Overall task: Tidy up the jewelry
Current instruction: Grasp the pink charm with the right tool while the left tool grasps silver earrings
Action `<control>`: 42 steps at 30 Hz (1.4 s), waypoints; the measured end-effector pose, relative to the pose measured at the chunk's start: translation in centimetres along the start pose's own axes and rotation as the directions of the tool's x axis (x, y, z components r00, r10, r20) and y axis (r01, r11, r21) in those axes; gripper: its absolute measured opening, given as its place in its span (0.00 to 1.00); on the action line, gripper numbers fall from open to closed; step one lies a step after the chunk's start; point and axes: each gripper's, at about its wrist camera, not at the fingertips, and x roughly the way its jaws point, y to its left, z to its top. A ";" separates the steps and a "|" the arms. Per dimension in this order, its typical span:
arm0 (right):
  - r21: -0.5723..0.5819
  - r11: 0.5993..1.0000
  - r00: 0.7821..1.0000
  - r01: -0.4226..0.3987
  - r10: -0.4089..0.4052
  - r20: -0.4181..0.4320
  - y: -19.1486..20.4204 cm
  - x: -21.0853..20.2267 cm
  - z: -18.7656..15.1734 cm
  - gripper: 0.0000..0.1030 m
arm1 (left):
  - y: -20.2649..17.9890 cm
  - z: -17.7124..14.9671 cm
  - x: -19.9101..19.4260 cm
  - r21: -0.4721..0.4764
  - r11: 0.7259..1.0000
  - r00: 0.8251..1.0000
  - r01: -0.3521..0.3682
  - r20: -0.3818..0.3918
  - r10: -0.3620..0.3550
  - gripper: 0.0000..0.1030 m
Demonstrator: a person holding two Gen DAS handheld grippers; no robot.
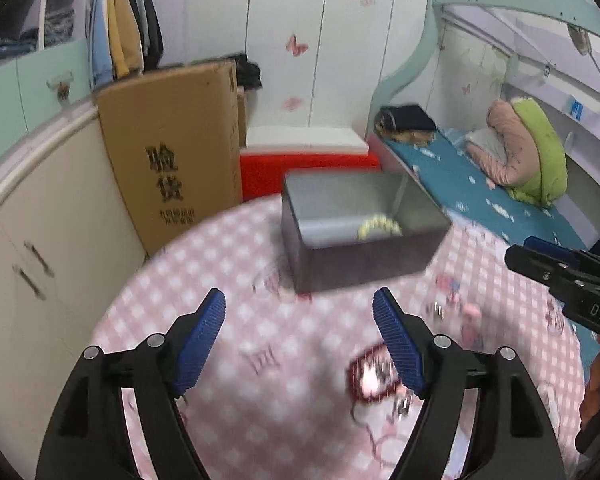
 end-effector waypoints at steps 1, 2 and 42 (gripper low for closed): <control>0.007 1.000 1.000 -0.003 0.004 -0.017 -0.1 0.1 -0.8 0.48 | 0.0 -0.5 0.3 0.001 1.000 1.000 -0.007 -0.015 0.007 0.72; 0.008 1.000 1.000 -0.007 0.007 -0.025 -0.1 0.3 -1.2 0.48 | 0.0 -1.1 0.6 0.006 1.000 0.999 -0.009 -0.036 0.009 0.72; -0.048 0.999 0.991 0.007 -0.013 -0.130 -1.5 4.6 -4.8 0.48 | -4.2 -5.1 0.1 0.011 0.994 0.989 0.110 -0.099 -0.109 0.10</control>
